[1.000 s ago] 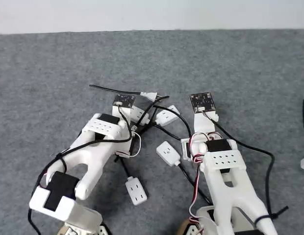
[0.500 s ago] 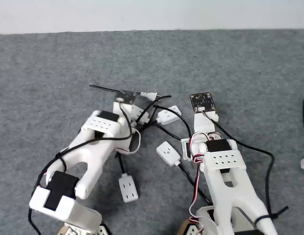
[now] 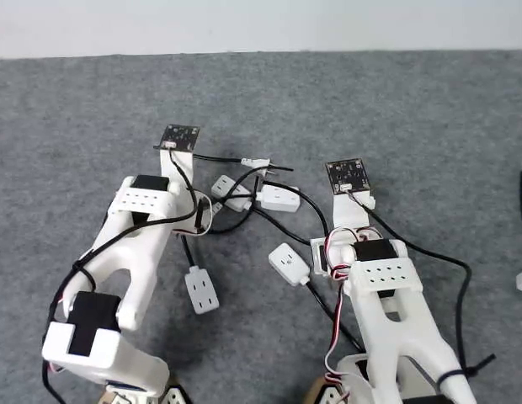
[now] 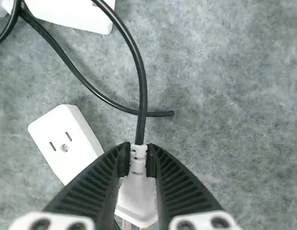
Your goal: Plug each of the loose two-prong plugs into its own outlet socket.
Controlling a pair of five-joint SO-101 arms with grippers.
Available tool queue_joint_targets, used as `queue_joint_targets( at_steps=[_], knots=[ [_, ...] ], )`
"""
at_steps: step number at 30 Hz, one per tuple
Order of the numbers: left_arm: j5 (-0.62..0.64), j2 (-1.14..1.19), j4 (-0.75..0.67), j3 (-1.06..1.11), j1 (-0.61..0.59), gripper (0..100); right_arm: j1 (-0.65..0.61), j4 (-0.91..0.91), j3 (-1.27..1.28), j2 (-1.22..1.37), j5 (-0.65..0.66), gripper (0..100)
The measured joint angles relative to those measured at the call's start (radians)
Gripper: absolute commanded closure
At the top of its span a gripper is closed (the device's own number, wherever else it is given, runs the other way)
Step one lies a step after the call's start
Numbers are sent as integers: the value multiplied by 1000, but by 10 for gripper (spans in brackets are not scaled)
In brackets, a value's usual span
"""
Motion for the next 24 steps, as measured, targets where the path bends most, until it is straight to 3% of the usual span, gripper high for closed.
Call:
queue_joint_targets(
  at_steps=[4,9,12,18,21,24],
  knots=[
    [-69,0,-66,8,-37,794,0,0,0,0,0,991],
    [-63,-44,-77,34,-97,600,-3,0,0,3,0,991],
    [-60,-123,-64,89,-118,592,-15,0,0,3,0,971],
    [-61,-374,-49,305,-118,592,-18,0,0,3,0,810],
    [-61,-502,-49,434,-118,592,-17,0,0,6,0,827],
    [-61,-608,-49,542,-155,592,-17,0,0,6,20,909]
  ],
)
